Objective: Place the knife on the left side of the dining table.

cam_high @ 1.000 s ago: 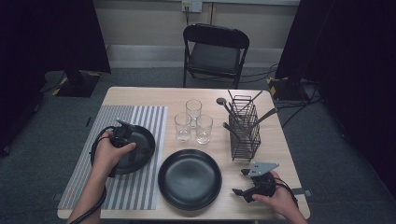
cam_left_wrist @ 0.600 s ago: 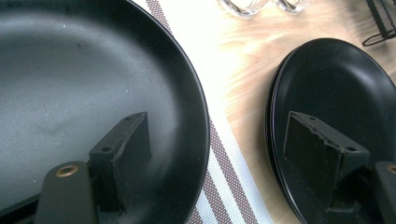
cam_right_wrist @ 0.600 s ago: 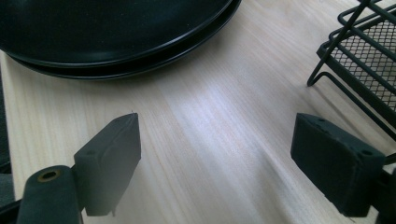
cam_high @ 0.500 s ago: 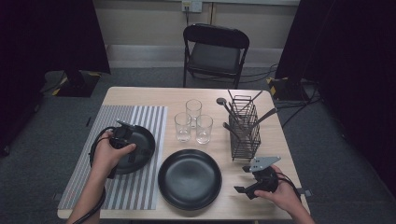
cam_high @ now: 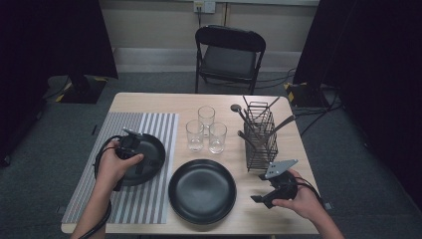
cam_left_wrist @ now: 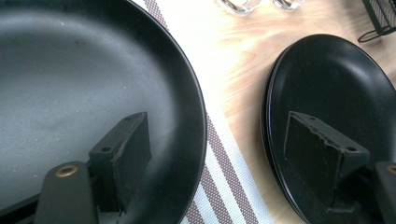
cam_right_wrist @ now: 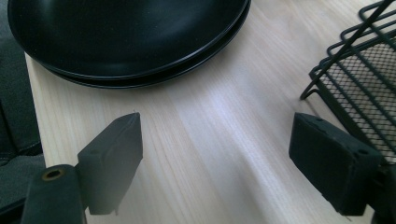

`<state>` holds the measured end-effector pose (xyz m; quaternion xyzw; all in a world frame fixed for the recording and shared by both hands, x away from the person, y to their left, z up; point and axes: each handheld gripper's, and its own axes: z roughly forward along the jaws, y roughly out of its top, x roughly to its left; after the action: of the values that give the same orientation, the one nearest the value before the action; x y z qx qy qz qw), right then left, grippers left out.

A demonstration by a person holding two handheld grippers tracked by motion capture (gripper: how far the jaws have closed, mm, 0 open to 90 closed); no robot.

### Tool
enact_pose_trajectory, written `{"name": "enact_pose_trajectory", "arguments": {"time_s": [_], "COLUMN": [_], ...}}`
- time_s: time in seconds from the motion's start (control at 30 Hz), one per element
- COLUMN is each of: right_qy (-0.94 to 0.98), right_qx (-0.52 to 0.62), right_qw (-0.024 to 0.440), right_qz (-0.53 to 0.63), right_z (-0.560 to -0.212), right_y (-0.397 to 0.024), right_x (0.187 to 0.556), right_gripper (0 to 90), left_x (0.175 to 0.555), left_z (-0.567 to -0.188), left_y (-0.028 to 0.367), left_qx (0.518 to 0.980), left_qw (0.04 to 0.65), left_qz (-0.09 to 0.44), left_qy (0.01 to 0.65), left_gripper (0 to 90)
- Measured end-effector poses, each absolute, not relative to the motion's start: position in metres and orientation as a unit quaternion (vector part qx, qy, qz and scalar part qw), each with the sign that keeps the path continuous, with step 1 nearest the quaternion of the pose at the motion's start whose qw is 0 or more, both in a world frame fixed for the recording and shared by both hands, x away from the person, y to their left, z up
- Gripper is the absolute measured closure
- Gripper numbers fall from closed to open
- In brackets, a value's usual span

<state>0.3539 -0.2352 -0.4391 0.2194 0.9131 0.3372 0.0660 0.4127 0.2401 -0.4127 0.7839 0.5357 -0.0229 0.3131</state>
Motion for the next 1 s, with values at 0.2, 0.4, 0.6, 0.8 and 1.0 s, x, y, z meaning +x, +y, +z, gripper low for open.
{"name": "enact_pose_trajectory", "arguments": {"time_s": [0.2,0.4,0.6,0.8,1.0], "right_qy": [0.916,0.918,0.923,0.925,0.921], "right_qx": [0.216,0.215,0.208,0.203,0.204], "right_qw": [0.066,0.061,0.056,0.061,0.058], "right_qz": [0.331,0.327,0.319,0.314,0.327], "right_z": [-0.428,-0.419,-0.409,-0.398,-0.386], "right_y": [-0.236,-0.238,-0.239,-0.236,-0.235], "right_x": [0.355,0.359,0.362,0.367,0.371], "right_gripper": [17.4,18.0,19.6,19.4,19.6], "left_x": [0.413,0.412,0.41,0.409,0.407], "left_z": [-0.414,-0.415,-0.414,-0.414,-0.416], "left_y": [0.24,0.241,0.24,0.239,0.24], "left_qx": [0.784,0.785,0.788,0.789,0.79], "left_qw": [0.314,0.31,0.308,0.308,0.305], "left_qz": [-0.029,-0.032,-0.032,-0.03,-0.034], "left_qy": [0.535,0.536,0.532,0.531,0.531], "left_gripper": [22.3,22.3,22.3,22.3,22.3]}}
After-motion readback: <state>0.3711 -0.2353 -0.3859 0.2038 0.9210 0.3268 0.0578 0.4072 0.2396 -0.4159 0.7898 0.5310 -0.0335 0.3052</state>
